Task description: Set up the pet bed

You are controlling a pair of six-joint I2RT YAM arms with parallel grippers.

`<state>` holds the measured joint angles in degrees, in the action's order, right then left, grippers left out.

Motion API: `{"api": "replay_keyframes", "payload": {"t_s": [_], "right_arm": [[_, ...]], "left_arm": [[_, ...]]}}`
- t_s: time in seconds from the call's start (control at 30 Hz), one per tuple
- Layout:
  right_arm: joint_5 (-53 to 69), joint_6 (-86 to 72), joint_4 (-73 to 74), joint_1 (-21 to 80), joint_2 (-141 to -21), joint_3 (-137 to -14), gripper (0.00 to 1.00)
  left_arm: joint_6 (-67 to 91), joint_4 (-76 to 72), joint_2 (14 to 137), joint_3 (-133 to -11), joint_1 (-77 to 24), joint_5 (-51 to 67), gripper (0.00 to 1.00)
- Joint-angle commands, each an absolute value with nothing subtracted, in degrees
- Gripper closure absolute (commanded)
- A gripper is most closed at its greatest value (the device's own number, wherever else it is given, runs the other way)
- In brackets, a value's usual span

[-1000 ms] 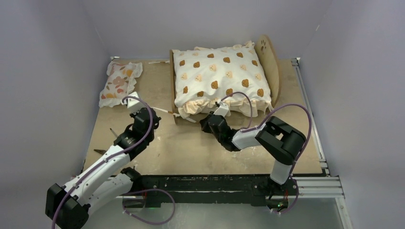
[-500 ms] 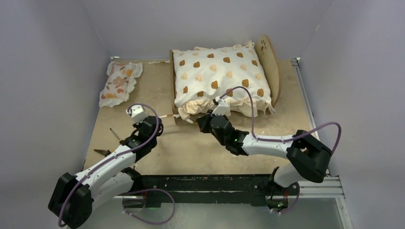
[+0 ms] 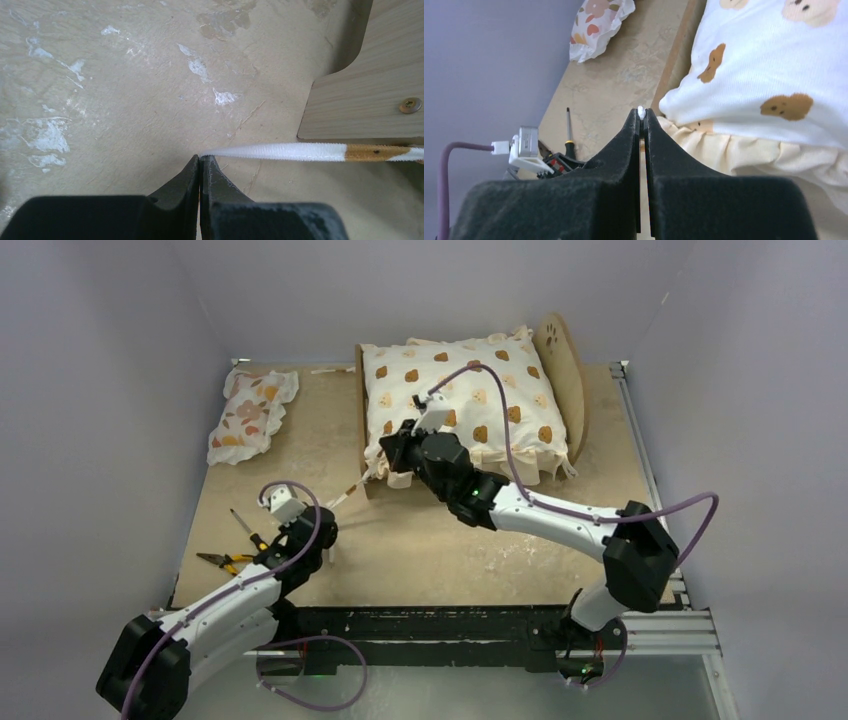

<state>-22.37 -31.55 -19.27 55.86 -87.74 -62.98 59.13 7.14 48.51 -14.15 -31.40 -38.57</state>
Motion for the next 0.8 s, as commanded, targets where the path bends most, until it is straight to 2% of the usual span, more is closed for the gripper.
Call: {"api": "replay_keyframes", "payload": {"t_s": [0.0, 0.3, 0.43, 0.6, 0.77], "right_arm": [[-21.98, -27.11, -18.92, 52.72, -90.58, -72.41, 1.0], [-18.8, -26.41, -17.71, 43.14, -96.73, -81.24, 1.0], [-14.49, -23.93, -18.2, 41.48, -99.13, -84.88, 1.0], [-8.13, -22.17, -19.52, 41.4, -101.63, -87.34, 1.0], [-9.34, -21.03, -19.74, 40.84, -103.13, -87.16, 1.0]], "left_arm": [[62.68, 7.96, 47.83, -11.44, -31.03, -39.08, 1.0], [63.46, -1.04, 52.83, -8.33, -31.43, -31.32, 1.0], [64.41, -3.54, 57.05, -9.35, -35.99, -32.5, 1.0], [71.08, 6.92, 53.72, -10.92, -41.91, -41.79, 1.0], [73.47, 20.95, 38.75, -13.65, -42.77, -49.25, 1.0]]}}
